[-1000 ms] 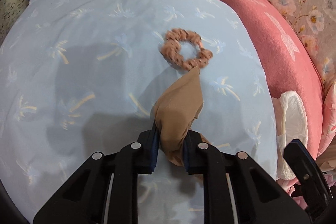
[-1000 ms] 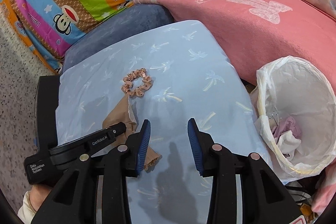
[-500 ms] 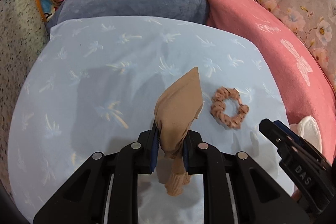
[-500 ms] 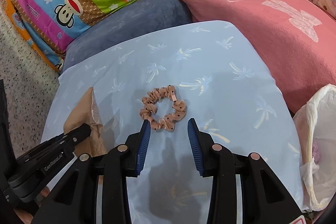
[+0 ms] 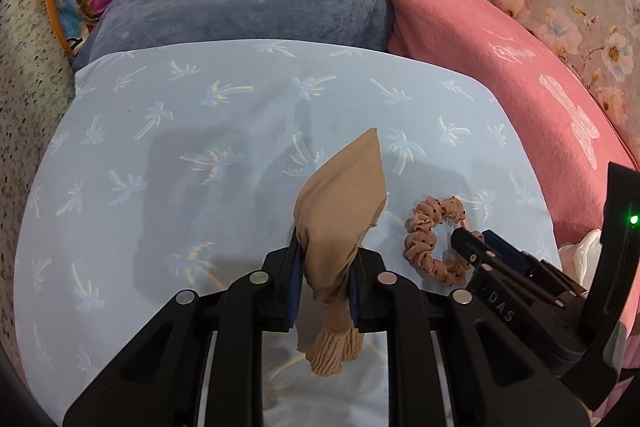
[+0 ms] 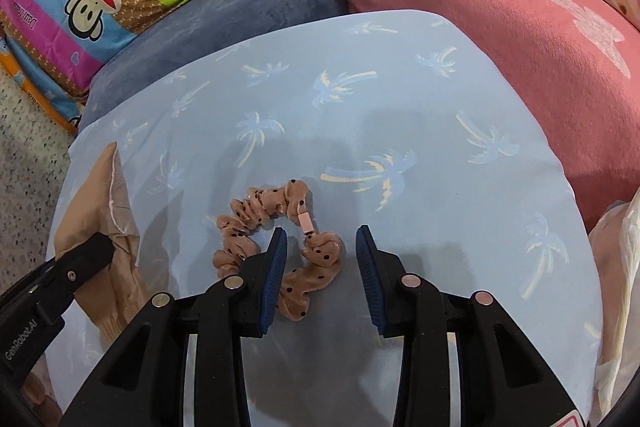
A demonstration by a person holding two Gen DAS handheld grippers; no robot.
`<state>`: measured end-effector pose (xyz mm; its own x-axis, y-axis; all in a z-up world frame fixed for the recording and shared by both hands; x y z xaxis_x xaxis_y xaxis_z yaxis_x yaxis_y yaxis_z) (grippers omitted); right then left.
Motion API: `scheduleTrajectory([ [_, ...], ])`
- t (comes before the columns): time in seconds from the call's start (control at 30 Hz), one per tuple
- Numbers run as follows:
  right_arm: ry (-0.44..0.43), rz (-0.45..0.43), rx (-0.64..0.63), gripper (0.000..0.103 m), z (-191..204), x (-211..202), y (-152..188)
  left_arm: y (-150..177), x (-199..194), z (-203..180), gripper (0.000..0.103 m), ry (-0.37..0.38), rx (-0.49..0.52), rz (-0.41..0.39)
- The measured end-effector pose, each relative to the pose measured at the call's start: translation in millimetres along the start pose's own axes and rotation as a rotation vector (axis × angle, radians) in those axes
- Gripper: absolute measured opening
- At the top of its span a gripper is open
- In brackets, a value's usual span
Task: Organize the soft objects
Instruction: 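Grasp the brown scrunchie with the right tool while the left tool holds the stocking, then carry the stocking and scrunchie over the white bin with both tools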
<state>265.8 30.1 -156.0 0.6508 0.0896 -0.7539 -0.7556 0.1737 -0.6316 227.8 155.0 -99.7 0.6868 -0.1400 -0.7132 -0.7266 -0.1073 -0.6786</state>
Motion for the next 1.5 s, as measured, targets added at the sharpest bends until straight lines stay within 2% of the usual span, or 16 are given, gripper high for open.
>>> scheduleTrajectory([
  [0.1,0.015,-0.01,-0.025,0.016,2,0,2,0,2,-4,0.018,0.006,0.002,0.003],
  [0.3,-0.011,0.004,0.015,0.009,-2,-10,13,2,-2,-15,0.018,0.024,0.013,0.005],
  [0.5,-0.043,-0.001,0.068,0.008,-14,-44,38,15,-11,-34,0.018,0.05,0.039,0.015],
  [0.67,-0.05,-0.044,0.099,0.008,-37,-86,52,35,-23,-58,0.018,0.085,0.074,0.032],
  [0.97,-0.036,-0.156,0.137,0.008,-85,-164,52,64,-50,-118,0.018,0.165,0.155,0.044],
  [1.5,0.055,-0.341,0.232,0.008,-180,-265,46,69,-97,-215,0.018,0.282,0.283,-0.024],
])
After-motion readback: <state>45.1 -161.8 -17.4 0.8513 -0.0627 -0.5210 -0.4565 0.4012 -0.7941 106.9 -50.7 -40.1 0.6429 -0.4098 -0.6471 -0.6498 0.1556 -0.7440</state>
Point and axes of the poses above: each gripper's, at about its wrist camera, not at the fingertips, and x roughly the way its jaws point, z to its left, y to its underside, the point moved 5 cm from there along x, roughly the way its jaws point, and after that the axes turned 12 degrees about -z, right-handed, at the moved point
